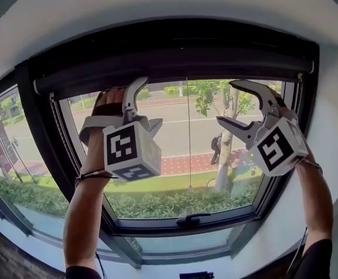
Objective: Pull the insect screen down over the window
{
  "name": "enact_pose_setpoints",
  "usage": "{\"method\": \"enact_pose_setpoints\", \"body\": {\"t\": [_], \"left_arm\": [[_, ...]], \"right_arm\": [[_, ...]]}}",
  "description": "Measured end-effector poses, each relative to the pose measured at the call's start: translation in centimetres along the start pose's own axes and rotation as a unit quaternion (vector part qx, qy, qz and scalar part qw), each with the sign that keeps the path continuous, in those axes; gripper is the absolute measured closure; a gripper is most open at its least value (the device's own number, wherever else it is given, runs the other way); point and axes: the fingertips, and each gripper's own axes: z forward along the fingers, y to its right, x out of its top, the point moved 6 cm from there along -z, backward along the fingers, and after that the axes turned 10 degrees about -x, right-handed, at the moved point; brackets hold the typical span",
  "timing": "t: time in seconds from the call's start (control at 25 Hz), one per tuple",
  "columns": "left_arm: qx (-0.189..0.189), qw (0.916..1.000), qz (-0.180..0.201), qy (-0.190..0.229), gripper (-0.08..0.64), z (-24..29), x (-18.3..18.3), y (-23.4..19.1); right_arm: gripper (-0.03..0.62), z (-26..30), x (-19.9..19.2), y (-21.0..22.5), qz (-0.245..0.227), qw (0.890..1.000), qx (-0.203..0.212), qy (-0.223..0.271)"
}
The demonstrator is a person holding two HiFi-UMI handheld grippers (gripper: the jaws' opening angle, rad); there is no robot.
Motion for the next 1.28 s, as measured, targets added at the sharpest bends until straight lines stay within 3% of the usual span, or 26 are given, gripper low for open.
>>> {"method": "enact_pose_setpoints", "body": {"t": [0.36, 0.6, 0.84, 1.04, 1.28], "left_arm": [[-0.003, 0.9984, 0.038, -0.042, 0.094, 3.1, -0.4, -0.6], [0.024, 0.9968, 0.045, -0.062, 0.094, 3.9, 0.0, -0.8], [-0.001, 0.9960, 0.045, -0.077, 0.095, 2.2, 3.0, 0.2], [-0.036, 0.9939, 0.050, -0.091, 0.097, 0.8, 3.2, 0.9], [-0.105, 0.9919, 0.031, -0.065, 0.098, -0.5, 2.6, 5.4]], "right_arm": [[0.281, 4.3, -1.9, 1.8, -0.073, 0.995, -0.015, -0.064], [0.281, 6.1, -2.3, 1.6, -0.121, 0.989, -0.007, -0.085], [0.282, 3.2, -1.8, 2.0, -0.147, 0.984, 0.013, -0.101], [0.282, 2.2, -1.0, 1.6, -0.154, 0.979, 0.066, -0.118], [0.284, 0.4, -1.8, -2.7, -0.142, 0.973, 0.131, -0.127]]}}
